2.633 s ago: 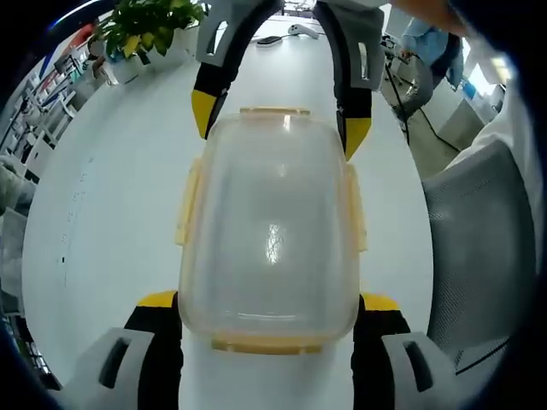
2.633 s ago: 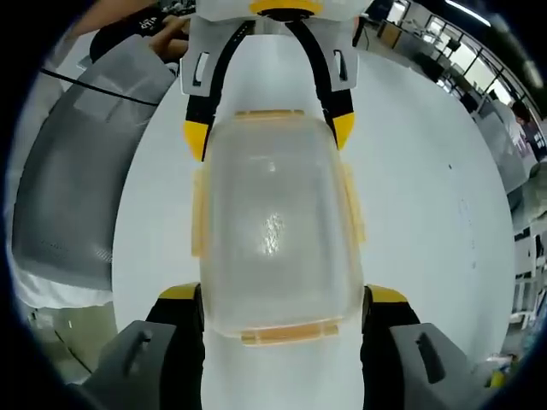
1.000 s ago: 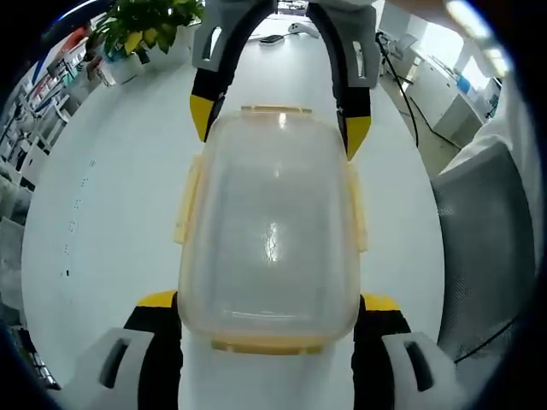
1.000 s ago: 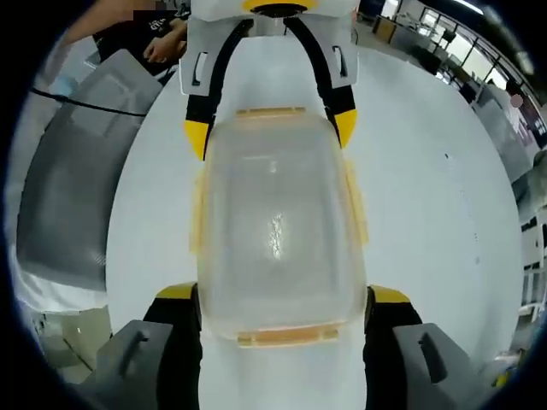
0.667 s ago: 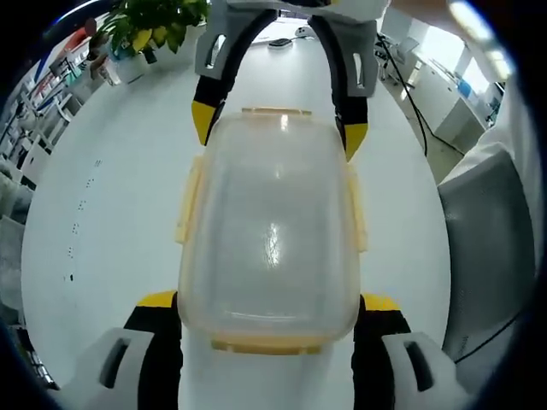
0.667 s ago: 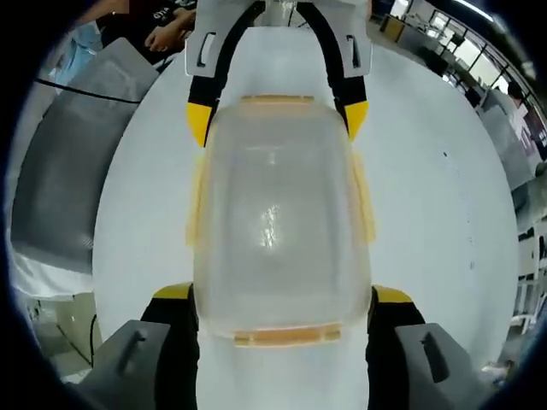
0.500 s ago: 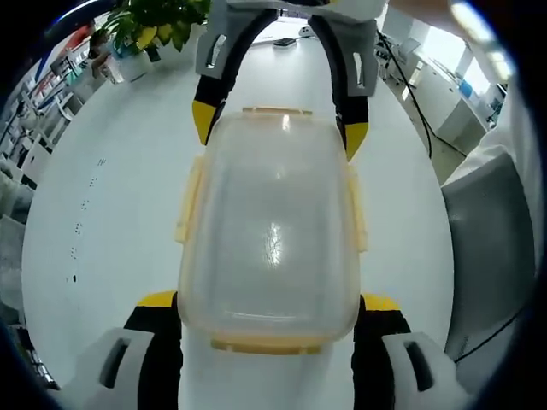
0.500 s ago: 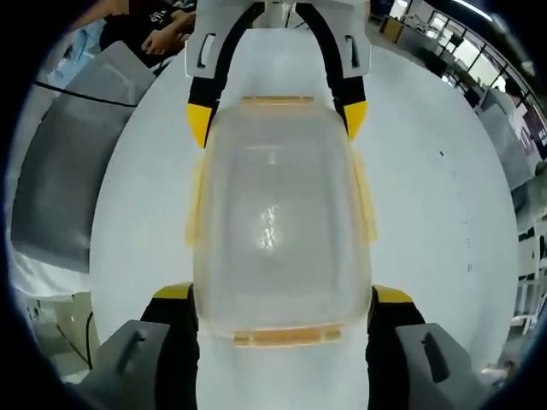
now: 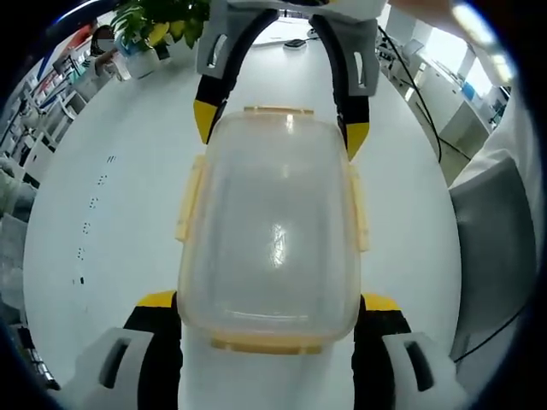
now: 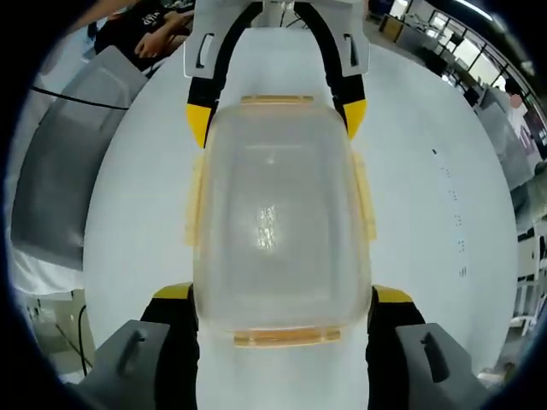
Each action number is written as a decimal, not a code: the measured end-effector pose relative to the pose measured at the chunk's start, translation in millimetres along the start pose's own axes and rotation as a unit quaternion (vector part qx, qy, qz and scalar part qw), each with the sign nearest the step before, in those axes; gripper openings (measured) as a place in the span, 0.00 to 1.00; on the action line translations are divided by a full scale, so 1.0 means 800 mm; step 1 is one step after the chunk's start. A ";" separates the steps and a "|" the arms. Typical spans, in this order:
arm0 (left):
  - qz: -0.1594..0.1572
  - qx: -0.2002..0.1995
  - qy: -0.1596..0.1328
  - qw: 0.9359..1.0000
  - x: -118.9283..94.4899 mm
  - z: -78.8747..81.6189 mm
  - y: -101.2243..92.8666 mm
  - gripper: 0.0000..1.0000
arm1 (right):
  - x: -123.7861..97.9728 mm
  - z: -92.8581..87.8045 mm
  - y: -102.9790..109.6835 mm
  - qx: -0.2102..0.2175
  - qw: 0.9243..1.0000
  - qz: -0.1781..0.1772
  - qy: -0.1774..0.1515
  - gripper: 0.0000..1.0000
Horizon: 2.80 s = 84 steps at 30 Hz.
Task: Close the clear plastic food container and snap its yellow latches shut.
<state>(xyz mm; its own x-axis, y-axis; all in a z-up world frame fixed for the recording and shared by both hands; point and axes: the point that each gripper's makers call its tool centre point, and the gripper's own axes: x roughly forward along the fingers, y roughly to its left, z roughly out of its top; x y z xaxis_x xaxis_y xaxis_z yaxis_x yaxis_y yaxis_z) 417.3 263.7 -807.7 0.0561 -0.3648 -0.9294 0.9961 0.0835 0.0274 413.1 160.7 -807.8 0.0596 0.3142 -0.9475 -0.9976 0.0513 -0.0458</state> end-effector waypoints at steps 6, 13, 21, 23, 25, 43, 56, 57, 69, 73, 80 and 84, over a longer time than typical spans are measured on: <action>0.002 0.000 0.002 1.000 0.001 -0.001 0.001 0.81 | -0.001 0.000 0.002 0.002 1.000 -0.001 -0.006 0.78; 0.005 -0.024 0.011 1.000 0.000 -0.006 0.001 0.81 | -0.001 -0.002 0.003 -0.019 1.000 -0.002 0.000 0.79; 0.016 -0.049 0.000 0.999 -0.007 -0.007 0.005 0.84 | -0.003 -0.009 0.003 -0.024 1.000 -0.003 0.008 0.79; 0.012 -0.065 -0.014 0.998 -0.010 -0.003 0.002 0.92 | -0.005 -0.011 0.005 -0.020 1.000 -0.002 0.010 0.79; 0.012 -0.070 -0.022 0.997 -0.013 0.000 0.002 0.97 | -0.009 -0.013 0.007 -0.016 1.000 -0.001 0.008 0.80; 0.066 -0.100 -0.125 0.985 -0.084 0.019 -0.042 0.97 | -0.074 0.005 0.040 0.029 0.998 -0.054 -0.035 0.85; 0.104 -0.100 -0.176 0.974 -0.145 0.003 -0.100 0.99 | -0.103 0.030 0.101 0.051 0.994 -0.079 -0.062 0.82; 0.113 -0.102 -0.187 0.971 -0.153 0.002 -0.103 0.99 | -0.103 0.034 0.102 0.053 0.993 -0.083 -0.067 0.82; 0.183 -0.107 -0.264 0.941 -0.212 -0.037 -0.167 0.99 | -0.126 0.077 0.164 0.097 0.976 -0.135 -0.143 0.80; 0.202 -0.123 -0.280 0.930 -0.226 -0.064 -0.176 0.99 | -0.125 0.087 0.182 0.115 0.969 -0.148 -0.161 0.79; 0.251 -0.152 -0.321 0.901 -0.250 -0.107 -0.198 0.99 | -0.117 0.107 0.223 0.154 0.951 -0.172 -0.207 0.79; 0.232 -0.171 -0.338 0.896 -0.241 -0.124 -0.223 0.99 | -0.113 0.114 0.240 0.187 0.931 -0.200 -0.241 0.80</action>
<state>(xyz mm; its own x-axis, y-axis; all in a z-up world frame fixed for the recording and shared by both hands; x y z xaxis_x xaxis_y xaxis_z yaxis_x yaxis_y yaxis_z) 221.9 411.1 -670.3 0.6019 -0.6864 -0.4081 0.7827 0.6086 0.1307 219.5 228.6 -702.3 0.5222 0.5837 -0.6218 -0.8160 0.5538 -0.1655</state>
